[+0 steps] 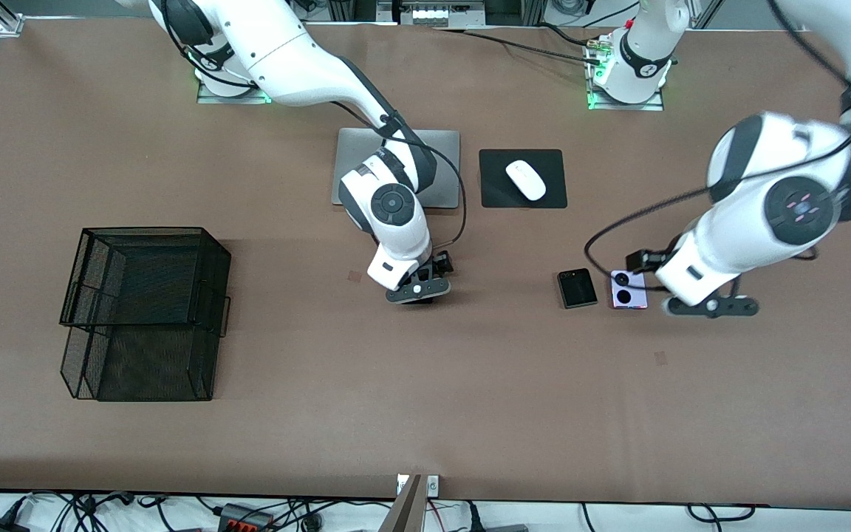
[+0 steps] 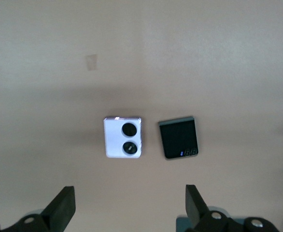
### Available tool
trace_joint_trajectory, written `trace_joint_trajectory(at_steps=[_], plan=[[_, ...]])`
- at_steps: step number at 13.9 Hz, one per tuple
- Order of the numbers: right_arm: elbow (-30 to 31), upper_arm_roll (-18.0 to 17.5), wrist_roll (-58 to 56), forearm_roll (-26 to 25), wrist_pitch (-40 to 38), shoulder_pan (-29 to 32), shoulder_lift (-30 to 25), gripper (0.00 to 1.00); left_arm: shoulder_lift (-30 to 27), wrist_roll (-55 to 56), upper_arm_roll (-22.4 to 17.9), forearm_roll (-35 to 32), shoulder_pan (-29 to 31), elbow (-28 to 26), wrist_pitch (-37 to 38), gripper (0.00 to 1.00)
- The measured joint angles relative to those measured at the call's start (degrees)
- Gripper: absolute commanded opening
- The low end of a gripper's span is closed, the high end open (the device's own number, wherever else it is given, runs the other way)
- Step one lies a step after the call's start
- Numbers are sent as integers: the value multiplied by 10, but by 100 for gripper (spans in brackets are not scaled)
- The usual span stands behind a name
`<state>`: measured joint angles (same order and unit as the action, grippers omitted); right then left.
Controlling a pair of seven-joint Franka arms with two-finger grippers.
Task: Place phones with both arms
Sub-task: 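Grasp the tall phone with the right gripper while the left grasps the white phone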
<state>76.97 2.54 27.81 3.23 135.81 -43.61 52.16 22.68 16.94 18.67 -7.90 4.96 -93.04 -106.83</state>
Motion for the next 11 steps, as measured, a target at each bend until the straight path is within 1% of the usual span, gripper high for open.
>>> trace_joint_trajectory(at_steps=[2, 5, 7, 9, 11], plan=[[-1, 0, 0, -7, 0, 0, 0, 100, 26, 8, -1, 0, 0, -26, -51, 100], [-1, 0, 3, -8, -1, -1, 0, 100, 59, 9, -8, -1, 4, -42, -89, 100], [-1, 0, 18, -8, -2, -1, 0, 100, 70, 9, -13, -4, 12, -57, -117, 100], [-1, 0, 25, -8, -20, -1, 0, 100, 75, 11, -14, -6, 22, -89, -172, 100], [-1, 1, 29, -8, -33, -1, 1, 100, 79, 20, -17, -20, 24, -114, -203, 100]])
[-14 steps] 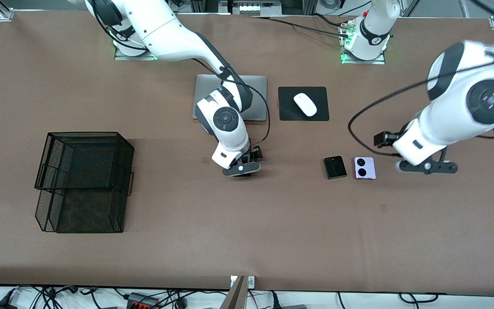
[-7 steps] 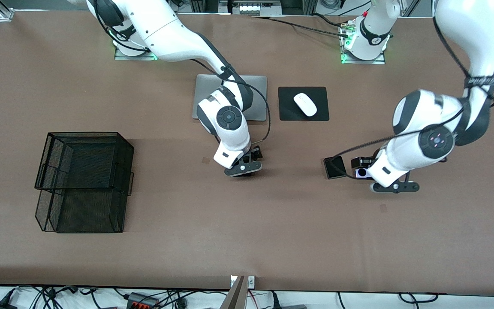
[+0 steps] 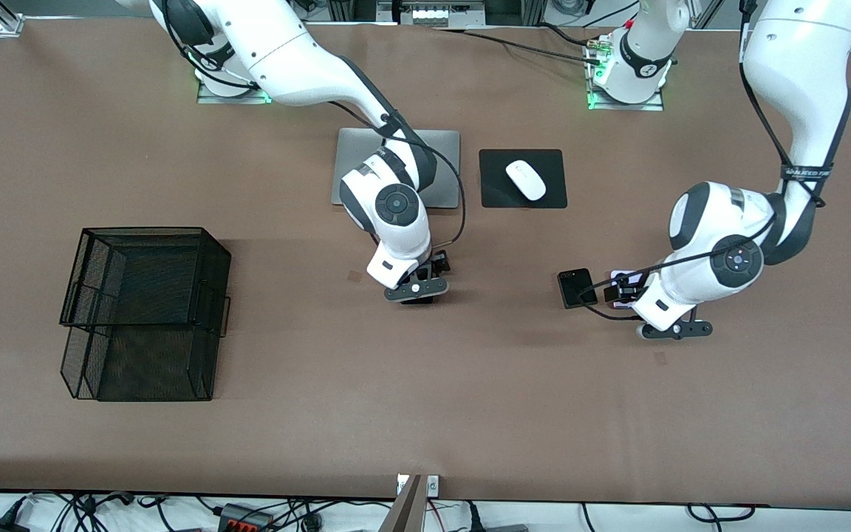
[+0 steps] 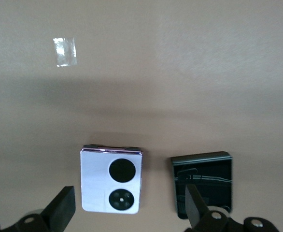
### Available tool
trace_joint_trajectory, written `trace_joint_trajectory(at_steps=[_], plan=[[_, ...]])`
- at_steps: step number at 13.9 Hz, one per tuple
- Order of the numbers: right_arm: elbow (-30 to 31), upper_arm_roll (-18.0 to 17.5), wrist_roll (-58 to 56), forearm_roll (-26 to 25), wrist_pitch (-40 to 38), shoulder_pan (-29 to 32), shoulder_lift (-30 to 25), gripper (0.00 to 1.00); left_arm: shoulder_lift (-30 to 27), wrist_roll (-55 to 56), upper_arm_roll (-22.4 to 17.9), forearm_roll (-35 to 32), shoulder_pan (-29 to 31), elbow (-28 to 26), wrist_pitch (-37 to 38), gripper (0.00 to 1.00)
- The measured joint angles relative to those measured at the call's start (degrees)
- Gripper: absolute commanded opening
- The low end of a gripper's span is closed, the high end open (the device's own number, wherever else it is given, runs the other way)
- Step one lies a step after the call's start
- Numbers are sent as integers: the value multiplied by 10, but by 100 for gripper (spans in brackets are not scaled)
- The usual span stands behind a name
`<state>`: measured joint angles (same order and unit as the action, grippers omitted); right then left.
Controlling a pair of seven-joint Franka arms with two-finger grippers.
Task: Place phones with both arms
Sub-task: 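Grasp the tall phone with the right gripper while the left grasps the white phone, then carry the tall phone into the mesh organizer with the right gripper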
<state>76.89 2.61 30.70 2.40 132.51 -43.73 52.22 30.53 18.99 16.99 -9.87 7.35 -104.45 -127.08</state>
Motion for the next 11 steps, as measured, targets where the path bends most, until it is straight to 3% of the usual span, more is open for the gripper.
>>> trace_joint_trajectory(at_steps=[8, 11], plan=[[0, 1, 9, 0, -6, 0, 7, 100, 28, 4, -11, -26, 26, -65, -102, 100], [0, 1, 13, 0, -6, -1, 10, 100, 30, 6, -8, -26, 26, -70, -109, 100]])
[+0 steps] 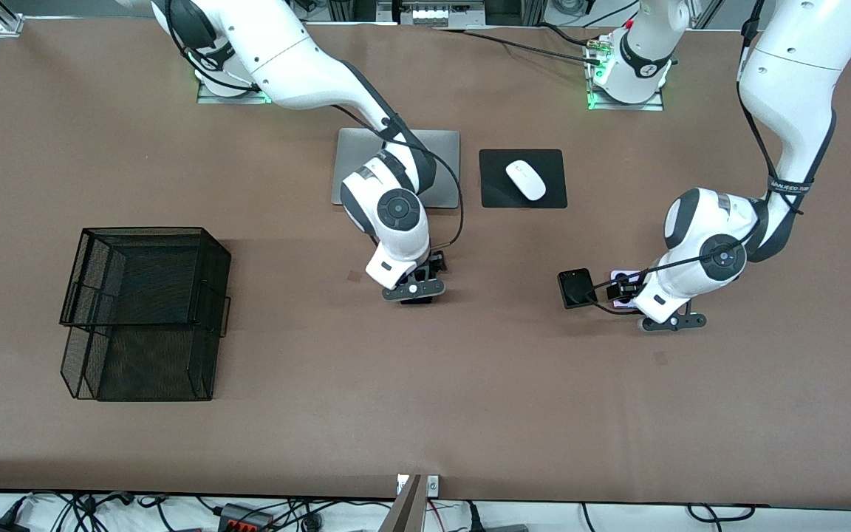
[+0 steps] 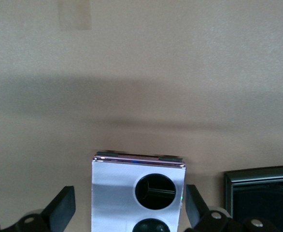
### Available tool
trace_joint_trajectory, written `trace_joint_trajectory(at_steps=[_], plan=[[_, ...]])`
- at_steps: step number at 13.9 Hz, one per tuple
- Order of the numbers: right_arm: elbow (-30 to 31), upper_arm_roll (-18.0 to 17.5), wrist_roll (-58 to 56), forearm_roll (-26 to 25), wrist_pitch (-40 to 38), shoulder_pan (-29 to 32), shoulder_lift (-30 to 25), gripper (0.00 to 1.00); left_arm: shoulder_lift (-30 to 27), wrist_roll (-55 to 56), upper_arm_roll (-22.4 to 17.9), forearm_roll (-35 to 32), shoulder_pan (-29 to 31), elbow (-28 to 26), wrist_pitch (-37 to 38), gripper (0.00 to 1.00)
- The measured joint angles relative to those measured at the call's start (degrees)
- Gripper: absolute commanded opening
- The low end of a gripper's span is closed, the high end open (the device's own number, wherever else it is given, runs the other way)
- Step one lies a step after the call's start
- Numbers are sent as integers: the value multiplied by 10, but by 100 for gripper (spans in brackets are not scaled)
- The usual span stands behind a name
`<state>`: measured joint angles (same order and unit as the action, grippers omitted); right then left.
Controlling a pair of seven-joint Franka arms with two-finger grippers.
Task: Place phones with both arms
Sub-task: 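Carry the tall phone into the mesh organizer with the right gripper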
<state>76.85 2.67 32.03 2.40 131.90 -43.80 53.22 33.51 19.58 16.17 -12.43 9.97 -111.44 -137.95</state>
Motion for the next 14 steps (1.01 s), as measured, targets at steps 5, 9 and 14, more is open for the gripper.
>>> trace_joint_trajectory(at_steps=[5, 9, 14], plan=[[-2, 1, 7, 0, -1, 0, -1, 25, 6, 0, 1, 0, 0, -3, -4, 100], [-11, 8, 10, 0, -2, 4, -4, 23, 10, 0, 1, 0, 0, -6, -7, 40], [-28, 19, -2, -1, -86, 91, -70, 24, 9, 0, 1, 0, 0, -5, -9, 17]])
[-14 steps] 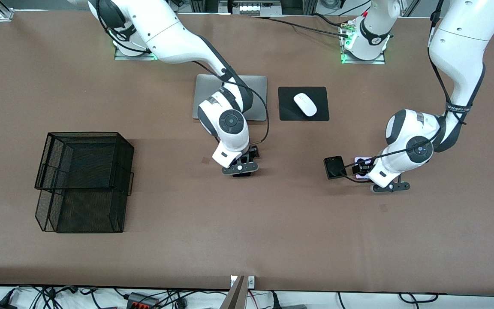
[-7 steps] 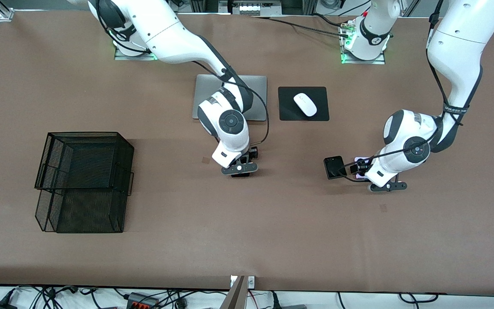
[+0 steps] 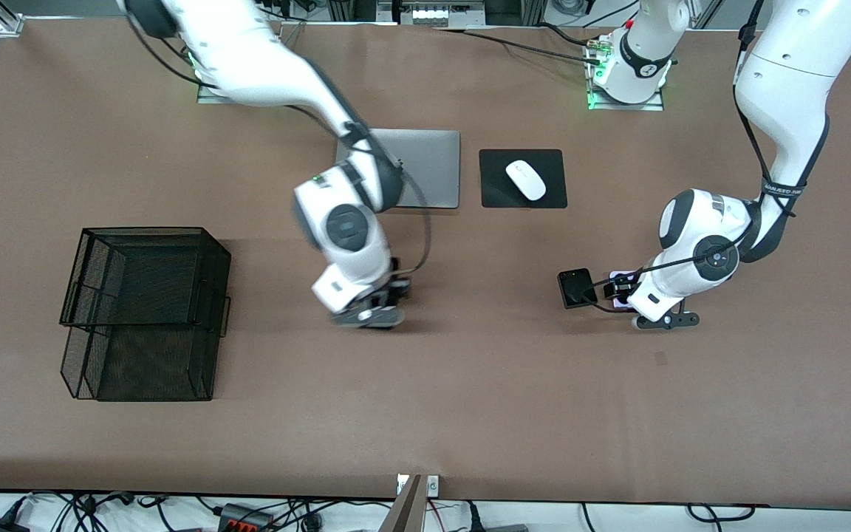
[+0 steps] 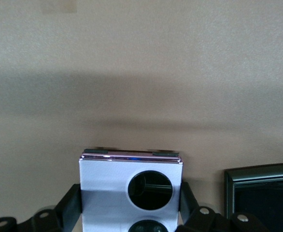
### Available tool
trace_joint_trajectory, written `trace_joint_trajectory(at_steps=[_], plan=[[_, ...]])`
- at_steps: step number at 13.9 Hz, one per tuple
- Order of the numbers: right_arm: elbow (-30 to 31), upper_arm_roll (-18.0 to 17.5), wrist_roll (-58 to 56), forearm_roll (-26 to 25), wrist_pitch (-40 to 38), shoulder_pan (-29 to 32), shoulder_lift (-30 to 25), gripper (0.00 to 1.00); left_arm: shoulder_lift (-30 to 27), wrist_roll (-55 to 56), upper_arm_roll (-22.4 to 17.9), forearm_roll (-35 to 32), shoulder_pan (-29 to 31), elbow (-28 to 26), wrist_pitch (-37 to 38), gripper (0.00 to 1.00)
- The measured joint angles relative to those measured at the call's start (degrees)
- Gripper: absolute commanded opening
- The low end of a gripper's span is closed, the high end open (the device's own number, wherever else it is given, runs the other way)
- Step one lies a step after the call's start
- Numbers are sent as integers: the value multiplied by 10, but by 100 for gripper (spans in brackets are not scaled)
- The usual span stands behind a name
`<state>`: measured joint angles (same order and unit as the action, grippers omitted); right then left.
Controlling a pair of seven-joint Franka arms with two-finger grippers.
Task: Place phones with both arms
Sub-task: 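Carry the tall phone into the mesh organizer with the right gripper, then release the tall phone in the organizer while the left gripper sets down the white phone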
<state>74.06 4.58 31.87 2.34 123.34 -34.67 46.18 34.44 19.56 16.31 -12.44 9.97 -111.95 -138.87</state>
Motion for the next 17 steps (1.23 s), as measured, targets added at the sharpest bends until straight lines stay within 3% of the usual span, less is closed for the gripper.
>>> trace_joint_trajectory(at_steps=[3, 5, 8, 11, 14, 17], plan=[[0, -1, -53, 0, -69, 73, -46, 24, -19, 0, 2, 0, 0, 13, 6, 18], [0, -1, -101, 0, -127, 112, -73, 24, -45, 0, 12, 0, -1, 43, 78, 18], [10, 0, -188, 0, -194, 168, -112, 24, -68, 1, 60, 0, -2, 132, 225, 17], [46, 0, -293, 0, -220, 245, -139, 24, -66, 31, 120, 14, -11, 174, 256, 16], [93, 0, -353, 0, -228, 299, -159, 24, -15, 83, 133, 58, -73, 214, 254, 15], [136, -5, -356, 0, -228, 302, -173, 24, 72, 160, 133, 60, -158, 285, 215, 15]])
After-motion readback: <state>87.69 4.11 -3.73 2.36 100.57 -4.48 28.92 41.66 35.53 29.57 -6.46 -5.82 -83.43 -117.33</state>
